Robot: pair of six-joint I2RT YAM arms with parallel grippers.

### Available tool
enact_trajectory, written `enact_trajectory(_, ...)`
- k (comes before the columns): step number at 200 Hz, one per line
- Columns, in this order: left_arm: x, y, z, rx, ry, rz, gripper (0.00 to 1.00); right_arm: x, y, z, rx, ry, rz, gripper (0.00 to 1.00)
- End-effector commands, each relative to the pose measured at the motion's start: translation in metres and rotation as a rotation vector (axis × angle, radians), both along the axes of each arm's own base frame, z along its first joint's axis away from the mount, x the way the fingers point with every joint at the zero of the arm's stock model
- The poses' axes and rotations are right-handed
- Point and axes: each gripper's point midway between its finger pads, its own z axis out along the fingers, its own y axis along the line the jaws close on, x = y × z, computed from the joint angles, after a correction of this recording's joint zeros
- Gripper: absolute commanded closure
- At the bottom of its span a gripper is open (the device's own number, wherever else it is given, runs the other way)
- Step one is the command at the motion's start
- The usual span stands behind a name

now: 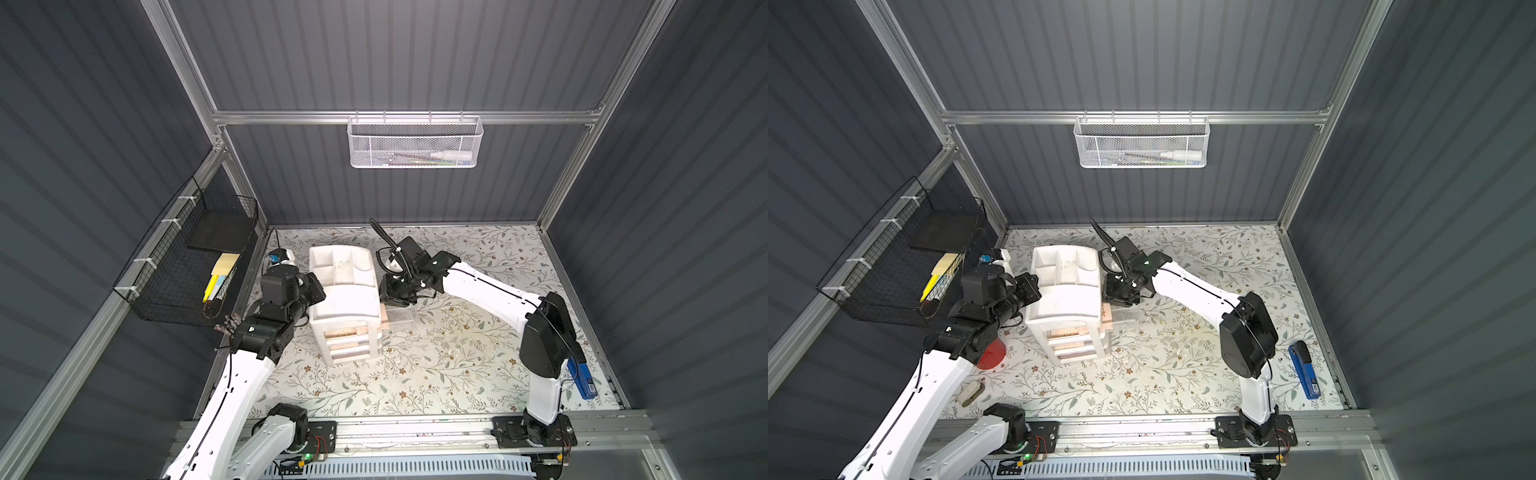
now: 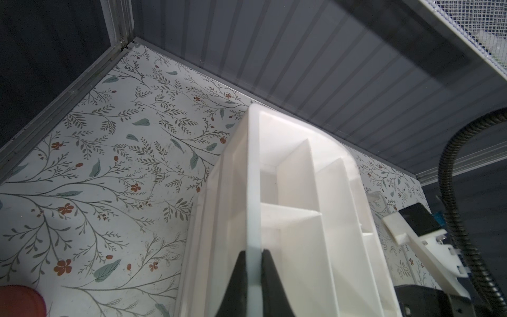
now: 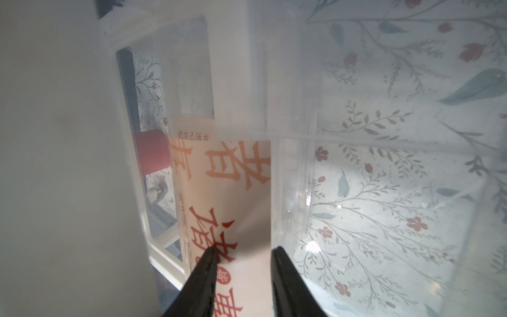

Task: Take the postcards out of the drawer
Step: Open the drawer in the storage box.

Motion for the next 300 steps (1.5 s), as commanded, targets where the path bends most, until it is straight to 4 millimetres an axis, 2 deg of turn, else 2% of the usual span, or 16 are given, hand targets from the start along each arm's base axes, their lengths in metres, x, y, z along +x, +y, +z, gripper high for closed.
enact_trajectory(1,-0.011,-0.052,-0.022,-0.088,0.074,-0.241,1.0,-0.031,0.061,0.102,0.348,-0.15,0.182,0.63)
enact_trajectory(140,-0.013,-0.052,-0.022,-0.087,0.071,-0.241,1.0,-0.034,0.057,0.111,0.382,-0.165,0.175,0.64)
enact_trajectory(180,-0.013,-0.052,-0.023,-0.087,0.073,-0.242,1.0,-0.028,0.051,0.096,0.301,-0.165,0.144,0.59)
enact_trajectory(185,-0.013,-0.052,-0.022,-0.089,0.072,-0.244,1.0,-0.029,0.049,0.089,0.275,-0.147,0.141,0.59)
enact_trajectory(225,-0.013,-0.052,-0.023,-0.08,0.073,-0.25,1.0,-0.025,0.053,0.067,0.217,-0.106,0.14,0.57)
enact_trajectory(254,-0.013,-0.046,-0.022,-0.056,0.077,-0.221,1.0,-0.017,0.033,0.051,0.061,-0.116,0.087,0.55)
enact_trajectory(300,-0.012,-0.043,-0.024,-0.049,0.08,-0.205,1.0,-0.005,0.002,0.041,-0.127,-0.164,0.001,0.52)
